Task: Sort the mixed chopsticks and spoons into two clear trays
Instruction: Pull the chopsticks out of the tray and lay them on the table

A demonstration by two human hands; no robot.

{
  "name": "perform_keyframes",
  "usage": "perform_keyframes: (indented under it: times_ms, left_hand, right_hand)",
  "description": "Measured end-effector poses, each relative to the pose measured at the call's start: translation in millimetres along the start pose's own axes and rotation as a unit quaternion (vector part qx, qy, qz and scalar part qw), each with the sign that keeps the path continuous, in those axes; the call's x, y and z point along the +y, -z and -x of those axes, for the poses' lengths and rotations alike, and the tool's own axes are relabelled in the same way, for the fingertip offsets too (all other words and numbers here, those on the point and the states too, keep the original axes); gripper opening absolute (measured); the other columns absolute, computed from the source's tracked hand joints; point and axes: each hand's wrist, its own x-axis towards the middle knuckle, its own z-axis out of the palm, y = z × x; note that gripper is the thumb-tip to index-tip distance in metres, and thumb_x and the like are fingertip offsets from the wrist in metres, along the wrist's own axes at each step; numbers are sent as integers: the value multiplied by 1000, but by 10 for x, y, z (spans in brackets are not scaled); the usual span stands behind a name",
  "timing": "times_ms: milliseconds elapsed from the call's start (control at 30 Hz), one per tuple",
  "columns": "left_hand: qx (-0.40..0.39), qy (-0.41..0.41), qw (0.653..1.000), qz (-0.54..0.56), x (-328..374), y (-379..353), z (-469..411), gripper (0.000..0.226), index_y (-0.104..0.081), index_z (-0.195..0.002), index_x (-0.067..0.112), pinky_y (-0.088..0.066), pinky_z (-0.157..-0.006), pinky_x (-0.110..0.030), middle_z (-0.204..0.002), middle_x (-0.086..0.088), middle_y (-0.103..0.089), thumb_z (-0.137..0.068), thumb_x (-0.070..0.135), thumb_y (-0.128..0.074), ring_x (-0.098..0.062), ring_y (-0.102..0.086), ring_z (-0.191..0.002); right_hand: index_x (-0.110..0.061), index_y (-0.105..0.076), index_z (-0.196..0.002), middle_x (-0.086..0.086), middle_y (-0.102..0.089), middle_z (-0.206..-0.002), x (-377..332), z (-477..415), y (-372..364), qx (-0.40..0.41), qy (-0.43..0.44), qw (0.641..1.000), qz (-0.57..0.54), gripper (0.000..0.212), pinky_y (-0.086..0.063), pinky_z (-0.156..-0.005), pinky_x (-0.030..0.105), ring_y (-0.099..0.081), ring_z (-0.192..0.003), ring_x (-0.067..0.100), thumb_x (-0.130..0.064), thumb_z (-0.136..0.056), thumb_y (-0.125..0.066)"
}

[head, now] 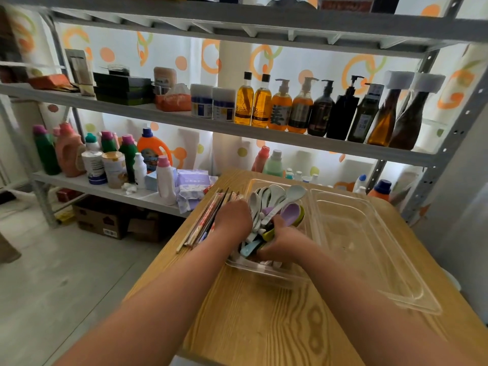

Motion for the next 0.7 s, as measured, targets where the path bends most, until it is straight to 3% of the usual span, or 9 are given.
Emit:
perform_keyframes:
  times_ms: [200, 333, 467, 567, 633, 700]
  left_hand:
    - [-4, 4, 1000, -3, 0, 3, -4, 24, -57, -115, 7, -49, -83, -33, -113, -13, -63, -96, 12, -44, -27, -61, -103]
    - [-2, 2, 1000, -3, -9, -2, -8, 23, -59, -114, 7, -49, -82, -33, -112, -13, -64, -96, 12, -44, -26, -62, -100]
    - [-3, -2, 1000, 5, -21, -13, -12, 23, -59, -114, 8, -49, -79, -33, -110, -12, -65, -96, 14, -45, -26, -62, -99]
    - [-3, 11, 1000, 14, -27, -22, -12, 24, -59, -115, 10, -49, -76, -34, -109, -11, -65, -96, 17, -45, -27, -62, -98]
    - [-1, 19, 999, 26, -37, -32, -9, 27, -59, -116, 10, -48, -75, -34, -109, -11, -65, -97, 20, -44, -27, -62, -97]
    - [-2, 22, 999, 43, -47, -39, -12, 30, -60, -118, 10, -50, -77, -34, -110, -11, -65, -97, 23, -42, -27, -62, -98]
  right_hand:
    - [-25, -10, -148, 13, -47, -135, 22, 102, 292, -60, 7, 995, 83, 89, -46, -91, 33, -51, -113, 26, -14, -80, -66]
    - [-33, -20, -146, 12, -47, -132, 65, 125, 373, -71, 18, 995, 67, 83, -50, -91, 35, -52, -108, 24, 0, -79, -57]
    - [-32, -24, -146, 11, -56, -118, 85, 126, 299, -21, 42, 993, 108, 74, -46, -72, 27, -53, -90, 20, -1, -84, -50]
    - [-27, -29, -144, 9, -55, -120, 84, 157, 296, 29, 50, 993, 106, 74, -45, -73, 25, -53, -94, 19, -5, -81, -61]
    - [-21, -43, -136, 7, -54, -124, 97, 219, 344, 93, 67, 989, 91, 60, -43, -75, 23, -53, -99, 19, -12, -81, -66]
    - [-15, -57, -118, 7, -62, -112, 145, 278, 394, 159, 89, 981, 64, 33, -43, -71, 23, -53, -88, 16, -15, -85, -60]
